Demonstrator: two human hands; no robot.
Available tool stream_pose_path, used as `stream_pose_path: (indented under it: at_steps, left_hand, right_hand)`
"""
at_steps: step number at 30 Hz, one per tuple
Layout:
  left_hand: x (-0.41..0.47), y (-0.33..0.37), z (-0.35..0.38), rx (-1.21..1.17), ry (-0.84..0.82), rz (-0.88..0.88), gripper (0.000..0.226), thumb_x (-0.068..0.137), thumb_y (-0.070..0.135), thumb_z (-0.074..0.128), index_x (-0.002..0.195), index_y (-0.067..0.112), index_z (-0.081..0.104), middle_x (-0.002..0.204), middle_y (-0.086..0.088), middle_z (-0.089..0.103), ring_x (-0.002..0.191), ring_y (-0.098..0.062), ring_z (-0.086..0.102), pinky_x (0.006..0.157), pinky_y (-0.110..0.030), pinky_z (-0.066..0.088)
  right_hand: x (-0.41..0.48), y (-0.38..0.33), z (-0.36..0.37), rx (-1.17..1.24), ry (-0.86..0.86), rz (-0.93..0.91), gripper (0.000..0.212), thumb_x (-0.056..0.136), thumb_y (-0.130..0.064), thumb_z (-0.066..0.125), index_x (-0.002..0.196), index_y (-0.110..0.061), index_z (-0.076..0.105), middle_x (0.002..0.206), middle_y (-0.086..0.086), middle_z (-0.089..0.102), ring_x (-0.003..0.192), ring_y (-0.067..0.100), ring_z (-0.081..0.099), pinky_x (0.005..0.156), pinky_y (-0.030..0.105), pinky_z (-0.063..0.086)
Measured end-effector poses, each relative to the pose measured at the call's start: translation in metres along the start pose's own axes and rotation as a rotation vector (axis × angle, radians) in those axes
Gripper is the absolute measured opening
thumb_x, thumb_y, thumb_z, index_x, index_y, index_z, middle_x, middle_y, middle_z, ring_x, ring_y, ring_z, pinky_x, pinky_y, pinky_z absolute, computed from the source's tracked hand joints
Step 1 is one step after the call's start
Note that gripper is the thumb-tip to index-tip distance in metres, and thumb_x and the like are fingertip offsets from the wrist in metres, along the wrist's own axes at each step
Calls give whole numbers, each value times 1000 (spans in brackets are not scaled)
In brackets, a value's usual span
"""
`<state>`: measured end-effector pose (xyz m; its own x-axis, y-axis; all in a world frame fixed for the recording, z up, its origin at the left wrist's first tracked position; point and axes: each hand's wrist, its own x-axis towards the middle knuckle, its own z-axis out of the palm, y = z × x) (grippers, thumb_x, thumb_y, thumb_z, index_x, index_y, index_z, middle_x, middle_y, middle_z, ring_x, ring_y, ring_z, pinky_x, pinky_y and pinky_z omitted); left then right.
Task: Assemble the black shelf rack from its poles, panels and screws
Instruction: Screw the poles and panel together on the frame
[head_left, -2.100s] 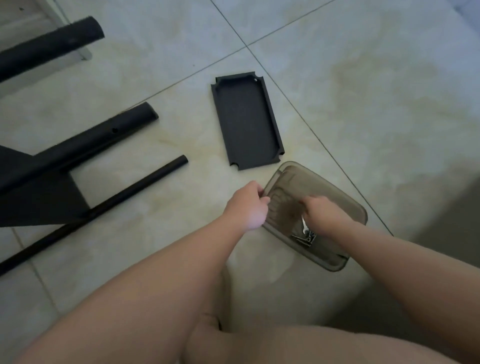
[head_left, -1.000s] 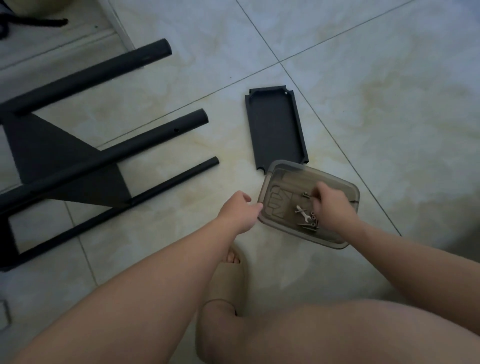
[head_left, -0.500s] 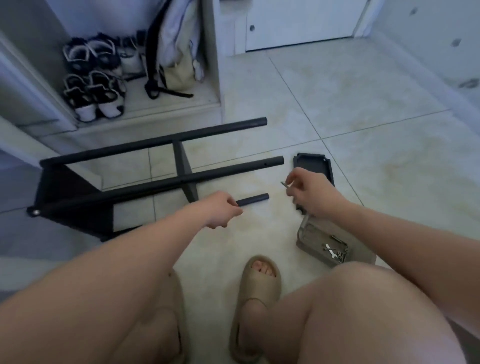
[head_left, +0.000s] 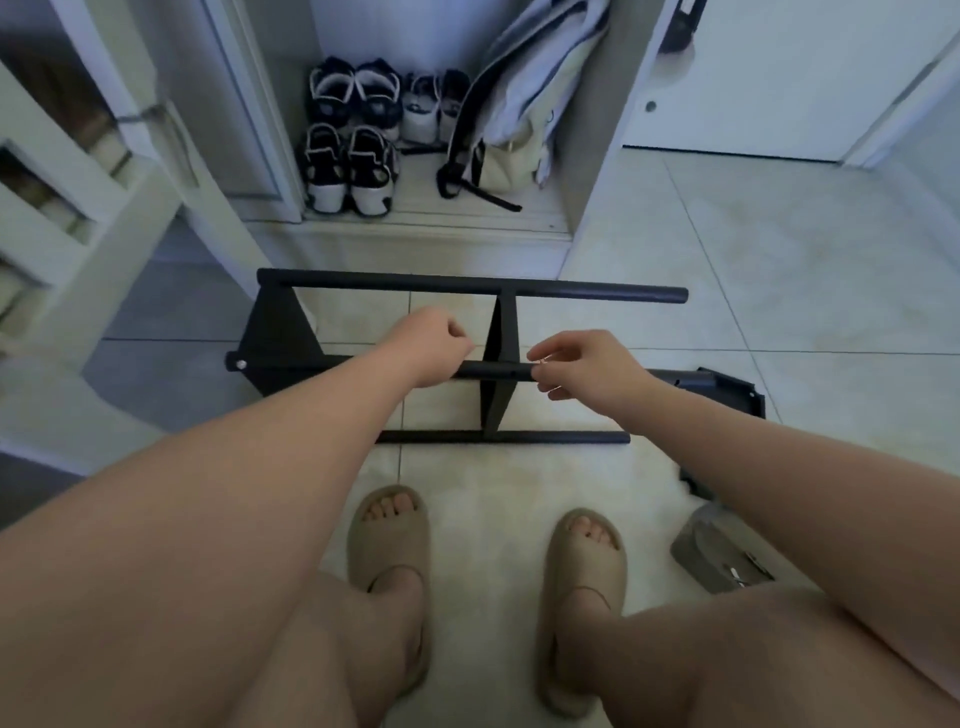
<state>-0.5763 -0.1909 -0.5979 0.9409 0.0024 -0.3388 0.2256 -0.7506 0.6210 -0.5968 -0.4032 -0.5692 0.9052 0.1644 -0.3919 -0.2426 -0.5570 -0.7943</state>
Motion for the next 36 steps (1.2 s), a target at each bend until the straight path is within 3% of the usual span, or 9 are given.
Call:
stream_pose_path:
  at_steps: [7,11,15,19,25,29,31,33,36]
  left_hand:
    - [32,-10,15,155,-30,20,26,101,35,51,104,17,69,105,-3,69,99,-26,62,89,-35,50]
    - [45,-15,22,210,-69,29,36,104,39,46,100,11,70,98,-9,69,93,-29,64,86,-41,53]
    - [58,-15,28,204,-85,40,43,104,40,43,86,8,65,86,-12,66,85,-31,62,78,-39,50]
    - [68,-10,37,142,-119,48,50,104,43,41,100,2,70,93,-14,69,90,-31,63,86,-43,52]
    - [81,-6,50,79,-198,-6,51,102,51,43,72,12,54,67,-4,47,67,-23,47,62,-33,34]
    - [88,-3,52,30,-279,-18,46,100,49,49,84,10,66,77,-8,50,73,-24,48,70,-34,36]
    - [89,-3,52,39,-327,-15,39,99,46,52,82,13,63,79,-9,51,75,-23,46,72,-34,35]
    - [90,-3,52,48,-360,-21,43,99,46,53,81,9,66,76,-8,59,75,-24,48,73,-35,39]
    - [92,-4,49,53,-385,-23,49,99,47,53,89,5,76,75,-3,73,77,-21,57,83,-36,47]
  right_hand:
    - [22,25,3,-88,13,36,19,99,-10,62,114,-9,72,95,13,76,95,30,73,92,43,59]
    - [34,26,2,-48,-4,-2,12,98,-4,61,96,-12,70,85,9,76,82,23,74,81,33,62]
    - [44,28,5,-51,-38,-8,11,98,-2,60,90,-10,64,83,8,76,76,21,73,75,32,62]
    - [47,34,8,-45,-71,-15,13,97,-1,59,88,-10,61,80,6,75,71,17,72,72,30,62]
    - [53,37,13,-66,-69,-11,14,96,-1,62,87,-12,60,84,11,75,74,20,72,74,32,63]
    - [54,39,15,-150,-65,-35,15,94,-5,65,85,-15,59,82,7,75,69,12,71,74,32,61]
    - [53,39,18,-263,-68,-85,15,94,-9,66,84,-18,59,81,1,74,68,9,70,68,28,59]
    - [52,39,22,-386,-72,-146,12,95,-12,65,86,-18,59,83,0,72,76,17,71,64,28,57]
    - [53,38,29,-516,-68,-220,2,97,-13,62,95,-12,61,86,11,70,80,31,66,71,42,56]
